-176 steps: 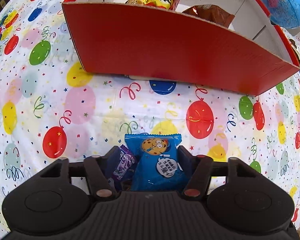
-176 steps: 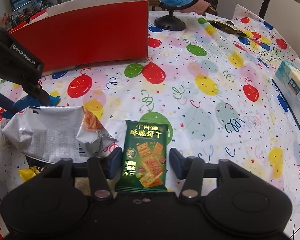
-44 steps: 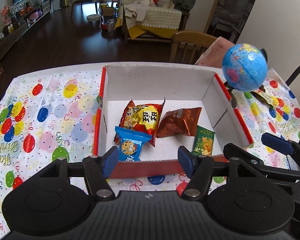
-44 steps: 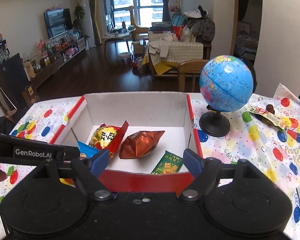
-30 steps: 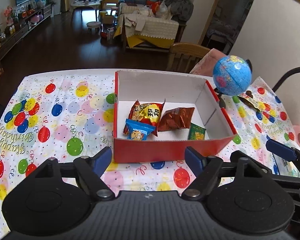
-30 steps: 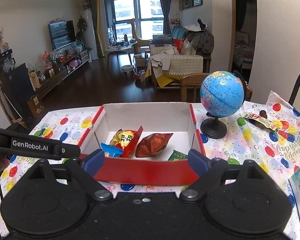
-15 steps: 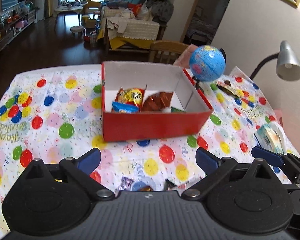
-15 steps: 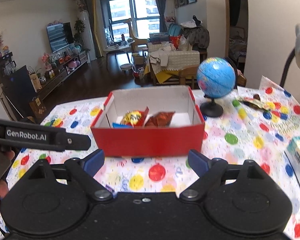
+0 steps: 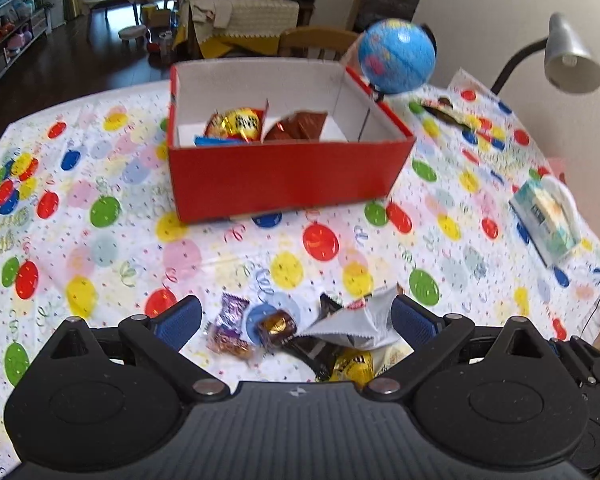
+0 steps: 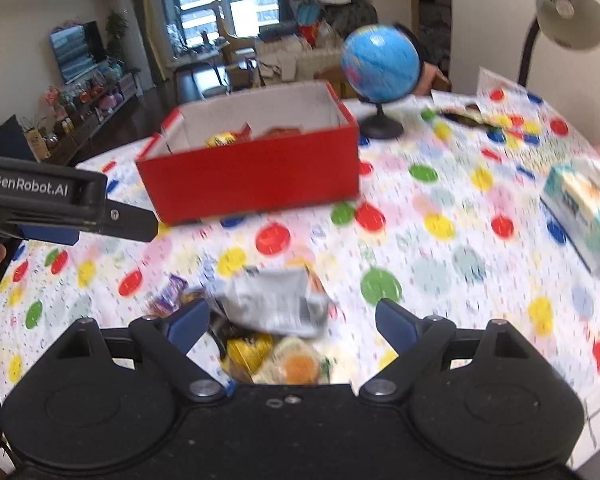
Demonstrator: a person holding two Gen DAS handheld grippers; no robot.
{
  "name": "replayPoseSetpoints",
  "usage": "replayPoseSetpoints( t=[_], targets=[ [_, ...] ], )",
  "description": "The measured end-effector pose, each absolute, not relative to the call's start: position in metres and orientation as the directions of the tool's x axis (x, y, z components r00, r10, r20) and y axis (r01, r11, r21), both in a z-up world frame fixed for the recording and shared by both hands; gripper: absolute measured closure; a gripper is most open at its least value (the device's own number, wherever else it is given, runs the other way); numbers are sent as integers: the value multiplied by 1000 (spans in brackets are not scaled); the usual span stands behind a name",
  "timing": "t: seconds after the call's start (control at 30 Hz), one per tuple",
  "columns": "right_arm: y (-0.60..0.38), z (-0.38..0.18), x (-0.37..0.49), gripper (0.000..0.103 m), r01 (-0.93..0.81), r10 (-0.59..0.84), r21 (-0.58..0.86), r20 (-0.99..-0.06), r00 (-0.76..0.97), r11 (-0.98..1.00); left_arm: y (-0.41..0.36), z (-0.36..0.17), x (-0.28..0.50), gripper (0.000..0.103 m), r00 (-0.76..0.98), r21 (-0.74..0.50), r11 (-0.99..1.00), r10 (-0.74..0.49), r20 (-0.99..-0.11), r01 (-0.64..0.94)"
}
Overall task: Organize snacks
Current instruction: 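Move both tools back to the remaining snacks on the cloth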
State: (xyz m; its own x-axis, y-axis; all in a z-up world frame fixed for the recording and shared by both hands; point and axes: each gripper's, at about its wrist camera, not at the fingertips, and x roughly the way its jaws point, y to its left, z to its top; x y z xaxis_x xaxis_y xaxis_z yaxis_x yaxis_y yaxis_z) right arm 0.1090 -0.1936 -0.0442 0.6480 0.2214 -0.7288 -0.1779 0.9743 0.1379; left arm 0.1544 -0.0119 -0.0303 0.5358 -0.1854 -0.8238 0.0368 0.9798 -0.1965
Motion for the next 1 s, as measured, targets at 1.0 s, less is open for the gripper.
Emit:
replayPoseSetpoints(
  t=[1.0],
  targets=[
    [-201,-129,143,27,-133,284,251,-846,452,959,-95,-118,215,2,309,-141,970,-198,-930,196]
  ],
)
